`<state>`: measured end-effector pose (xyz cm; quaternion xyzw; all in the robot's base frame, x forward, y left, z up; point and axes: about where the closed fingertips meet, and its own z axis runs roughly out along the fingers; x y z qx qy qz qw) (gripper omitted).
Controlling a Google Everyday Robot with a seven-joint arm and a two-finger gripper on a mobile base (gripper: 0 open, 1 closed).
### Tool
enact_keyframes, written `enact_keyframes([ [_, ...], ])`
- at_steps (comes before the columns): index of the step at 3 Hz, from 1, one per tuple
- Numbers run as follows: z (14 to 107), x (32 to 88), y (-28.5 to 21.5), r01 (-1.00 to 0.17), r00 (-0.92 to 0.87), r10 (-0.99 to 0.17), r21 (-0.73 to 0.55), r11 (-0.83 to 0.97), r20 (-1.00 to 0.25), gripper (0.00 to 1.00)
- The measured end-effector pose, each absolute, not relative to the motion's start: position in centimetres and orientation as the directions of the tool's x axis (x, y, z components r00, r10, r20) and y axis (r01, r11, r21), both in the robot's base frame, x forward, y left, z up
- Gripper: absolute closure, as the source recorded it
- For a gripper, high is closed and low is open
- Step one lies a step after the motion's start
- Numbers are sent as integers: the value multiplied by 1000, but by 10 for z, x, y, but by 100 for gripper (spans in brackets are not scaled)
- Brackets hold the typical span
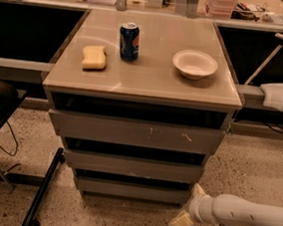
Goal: Open bottom drawer
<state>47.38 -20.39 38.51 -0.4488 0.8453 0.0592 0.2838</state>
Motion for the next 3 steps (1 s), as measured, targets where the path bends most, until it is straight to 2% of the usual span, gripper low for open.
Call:
enact_keyframes([
  [1, 375, 479, -207, -804, -441, -729, -131, 580, -523, 0],
  [2, 338, 495, -215, -824, -475, -741, -55, 563, -475, 0],
  [3, 265, 516, -240, -832, -528, -742, 78, 549, -412, 0],
])
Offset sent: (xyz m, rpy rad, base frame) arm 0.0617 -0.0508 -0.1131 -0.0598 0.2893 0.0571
